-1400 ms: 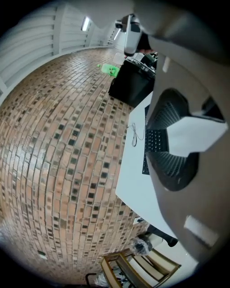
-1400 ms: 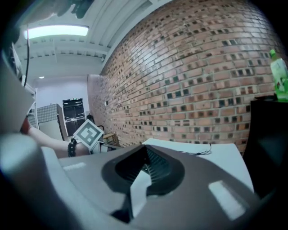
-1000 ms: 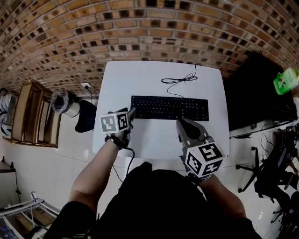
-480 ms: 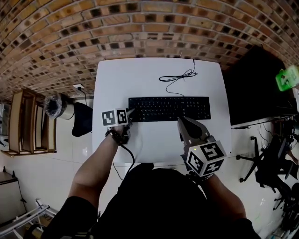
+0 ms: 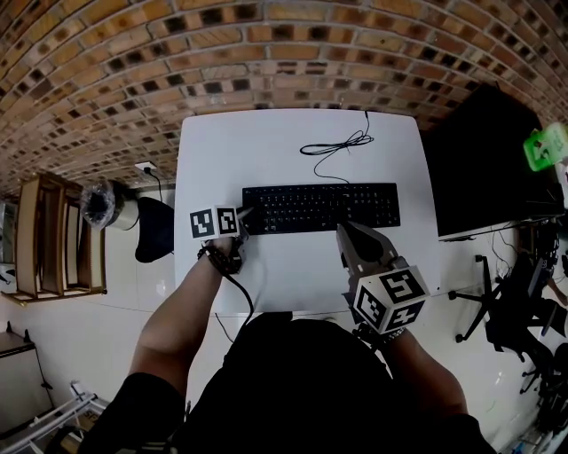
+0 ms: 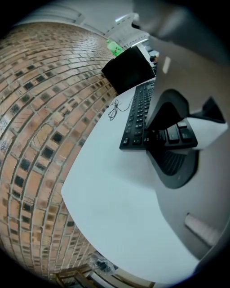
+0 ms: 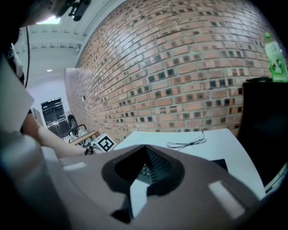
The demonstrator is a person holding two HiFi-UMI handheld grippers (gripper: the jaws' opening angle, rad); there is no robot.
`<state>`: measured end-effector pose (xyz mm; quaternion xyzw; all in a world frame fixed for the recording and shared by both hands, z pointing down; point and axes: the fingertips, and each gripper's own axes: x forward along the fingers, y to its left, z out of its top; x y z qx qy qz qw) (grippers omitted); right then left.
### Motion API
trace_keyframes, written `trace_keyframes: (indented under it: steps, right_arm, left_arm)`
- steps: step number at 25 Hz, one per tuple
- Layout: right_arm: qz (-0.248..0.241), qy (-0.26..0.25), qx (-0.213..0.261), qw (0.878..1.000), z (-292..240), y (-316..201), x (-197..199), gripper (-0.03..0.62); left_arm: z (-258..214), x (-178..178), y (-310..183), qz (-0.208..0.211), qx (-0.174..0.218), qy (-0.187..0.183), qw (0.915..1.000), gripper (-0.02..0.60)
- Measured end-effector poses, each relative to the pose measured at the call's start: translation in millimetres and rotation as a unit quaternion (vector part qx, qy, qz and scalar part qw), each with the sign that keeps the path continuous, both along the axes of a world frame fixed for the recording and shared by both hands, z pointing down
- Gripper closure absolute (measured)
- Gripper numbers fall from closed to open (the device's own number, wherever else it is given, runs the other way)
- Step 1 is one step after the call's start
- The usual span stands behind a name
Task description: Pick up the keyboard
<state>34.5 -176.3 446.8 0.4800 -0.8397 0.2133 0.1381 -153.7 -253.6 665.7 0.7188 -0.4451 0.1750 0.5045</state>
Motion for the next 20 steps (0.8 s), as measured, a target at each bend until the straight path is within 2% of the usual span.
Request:
trace_keyframes:
  steps: [10, 20]
  right_arm:
    - [0.003, -0.018, -0.013, 1.0, 7, 0, 0, 0.592]
    - [0.008, -0.06, -0.053, 0.997, 23, 5, -1, 0.592]
  left_arm:
    - [-34, -1, 1, -0.001, 0.019, 0.001, 0.9998, 0.468]
    - [-77, 5, 2, -0.006, 0.037, 0.016, 0.9992, 0.489]
